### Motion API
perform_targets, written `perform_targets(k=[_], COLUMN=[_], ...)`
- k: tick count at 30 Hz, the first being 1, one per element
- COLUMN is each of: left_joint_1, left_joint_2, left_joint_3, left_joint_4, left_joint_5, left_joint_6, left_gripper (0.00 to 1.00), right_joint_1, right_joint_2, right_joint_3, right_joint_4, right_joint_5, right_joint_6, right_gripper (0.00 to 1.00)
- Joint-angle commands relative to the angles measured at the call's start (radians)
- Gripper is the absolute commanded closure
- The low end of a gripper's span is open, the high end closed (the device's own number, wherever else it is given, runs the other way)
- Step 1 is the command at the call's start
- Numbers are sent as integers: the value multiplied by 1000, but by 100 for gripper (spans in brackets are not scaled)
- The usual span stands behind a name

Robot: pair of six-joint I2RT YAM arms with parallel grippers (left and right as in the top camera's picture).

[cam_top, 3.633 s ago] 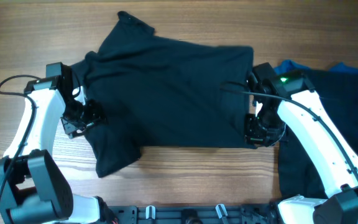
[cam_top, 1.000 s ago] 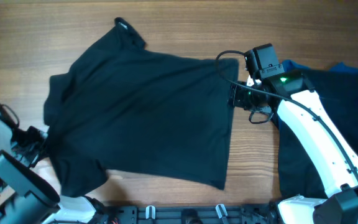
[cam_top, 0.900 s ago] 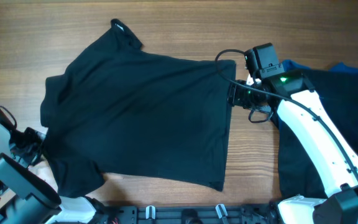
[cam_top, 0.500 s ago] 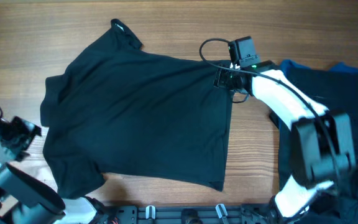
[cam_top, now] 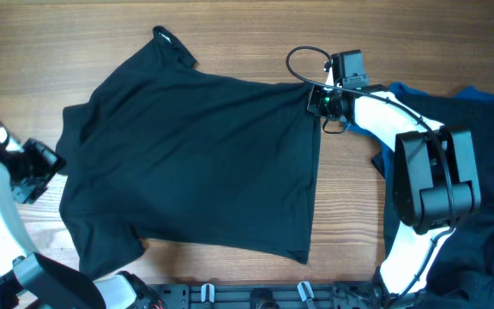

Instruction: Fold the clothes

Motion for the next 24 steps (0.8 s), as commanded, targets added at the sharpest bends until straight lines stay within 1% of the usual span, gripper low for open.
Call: perform_targets(k=[1,4,7,10,13,14,15,16,18,21,24], left_joint_1=[-73,-114,-134,-140,-140,-140,-140,-140,-140,-140,-143], left_joint_2=[-19,-19,-19,-19,-19,-19,-19,-19,-18,-18,-6], left_joint_3=[14,14,14,14,14,14,14,14,14,14,-2], left_joint_4=[14,34,38,48,59,62,64,64,63,61,21], left_joint_5=[19,19,19,19,19,19,19,19,19,19,46], left_joint_6=[44,44,44,44,44,44,44,44,44,44,44], left_gripper=[42,43,43,43,42,41,39,37,35,31,34], right_joint_1=[-21,-77,-148,-223,-249,-249,-249,-249,-249,-249,-243], right_joint_2=[37,37,26,22,22,24,24,24,24,16,-38], right_joint_3=[-1,64,178,306,343,343,343,343,343,343,343], right_joint_4=[34,41,-4,-51,-88,-117,-176,-214,-305,-393,-466], right_joint_5=[-41,-42,-42,-96,-141,-138,-138,-138,-138,-142,-145], right_joint_6=[-6,-9,-15,-66,-67,-67,-82,-94,-119,-152,-176], right_gripper=[96,96,96,96,96,81,36,29,27,28,27])
